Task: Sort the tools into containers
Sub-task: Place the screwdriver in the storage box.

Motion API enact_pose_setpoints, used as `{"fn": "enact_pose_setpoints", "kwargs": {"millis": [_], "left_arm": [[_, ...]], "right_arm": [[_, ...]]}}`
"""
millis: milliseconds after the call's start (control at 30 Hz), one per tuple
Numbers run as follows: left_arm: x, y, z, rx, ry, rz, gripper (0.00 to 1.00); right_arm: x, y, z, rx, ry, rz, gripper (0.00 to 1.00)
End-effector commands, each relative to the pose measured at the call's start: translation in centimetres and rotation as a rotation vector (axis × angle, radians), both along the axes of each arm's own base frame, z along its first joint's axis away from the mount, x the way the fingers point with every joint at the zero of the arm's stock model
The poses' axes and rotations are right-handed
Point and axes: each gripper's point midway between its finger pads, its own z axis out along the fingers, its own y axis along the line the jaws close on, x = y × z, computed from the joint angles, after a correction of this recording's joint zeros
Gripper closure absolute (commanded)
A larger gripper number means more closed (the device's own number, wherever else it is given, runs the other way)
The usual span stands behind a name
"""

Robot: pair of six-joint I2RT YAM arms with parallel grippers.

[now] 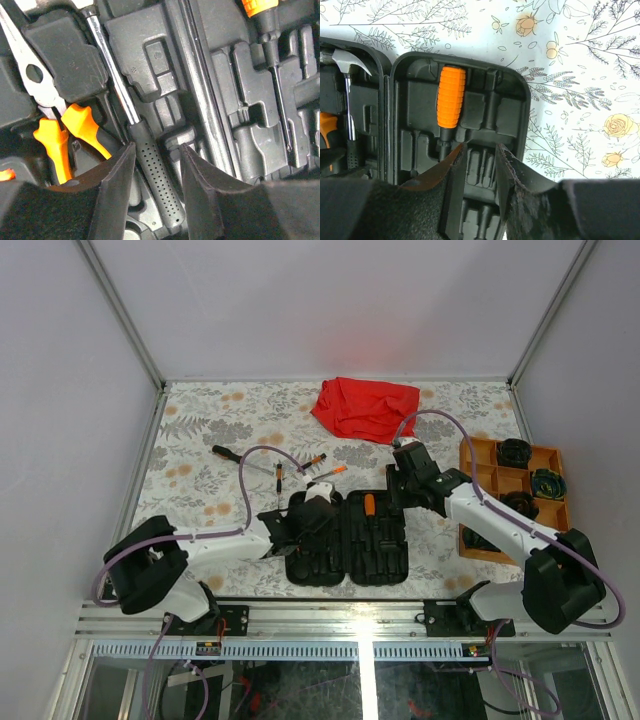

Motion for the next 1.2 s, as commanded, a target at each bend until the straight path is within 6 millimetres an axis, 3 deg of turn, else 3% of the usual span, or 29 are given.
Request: {"fn": "enact_pose_setpoints", "kwargs": {"millis": [0,133,233,600,867,1167], "left_arm": [[0.0,2.4,0.7,0.084,-0.023,0.003,0.57],[0.7,-0.7,3.8,-0.016,-0.060,-0.060,0.50],[1.1,-2.4,4.7,-0.038,-0.062,-0.061,0.49],[0.9,-4.4,2.6,-0.043,-0.005,-0.064,0.49],[0.4,-3.8,-0.1,0.009,0.047,-0.052,0.54],[0.0,-3.6,-1.9,0.027,0.092,-0.021,0.72]], "right_arm": [[0.0,0.3,1.1,0.038,-0.030,0.018,0.63],[0.1,0.5,1.3,0.053,-0.036,0.016,0.63],[0.1,0.7,1.2,0.063,-0.033,0.016,0.63],[-0.4,0.5,0.8,0.056,-0.018,0.020,0.62],[-0.9,0.7,0.0,0.049,0.030,0.042,0.61],[-2.2,2.5,-0.9,0.132,0.089,0.081,0.65]]}}
